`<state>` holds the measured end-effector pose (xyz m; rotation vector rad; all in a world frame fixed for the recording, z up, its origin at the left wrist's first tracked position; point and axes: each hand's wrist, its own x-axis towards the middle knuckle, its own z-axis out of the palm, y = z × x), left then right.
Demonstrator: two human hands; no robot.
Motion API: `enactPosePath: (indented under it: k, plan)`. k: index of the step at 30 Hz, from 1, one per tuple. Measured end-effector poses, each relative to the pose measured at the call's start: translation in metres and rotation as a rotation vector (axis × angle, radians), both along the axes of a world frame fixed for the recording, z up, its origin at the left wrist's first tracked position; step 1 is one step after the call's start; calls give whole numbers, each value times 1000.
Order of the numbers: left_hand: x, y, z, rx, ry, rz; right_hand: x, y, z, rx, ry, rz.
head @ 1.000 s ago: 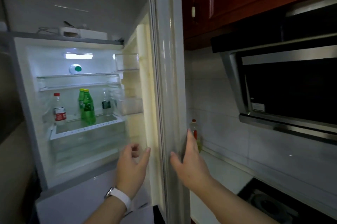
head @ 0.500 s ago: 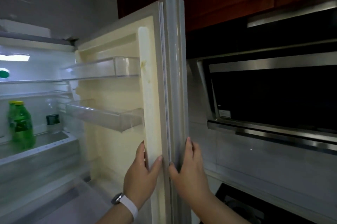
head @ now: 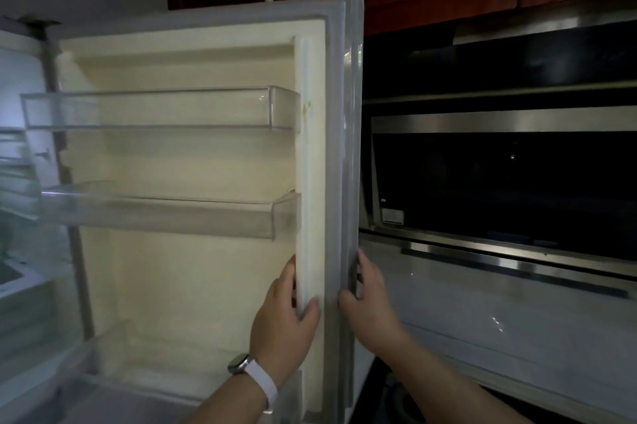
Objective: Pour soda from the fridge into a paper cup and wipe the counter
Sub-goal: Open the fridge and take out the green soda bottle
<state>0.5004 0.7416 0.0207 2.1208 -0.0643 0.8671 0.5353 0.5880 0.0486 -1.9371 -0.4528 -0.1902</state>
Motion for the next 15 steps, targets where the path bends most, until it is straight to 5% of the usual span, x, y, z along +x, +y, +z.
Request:
enactPosePath:
  k: [15]
  plan:
    - [22,9,-7,137,31,-43,31,8,-5,150,14,-10]
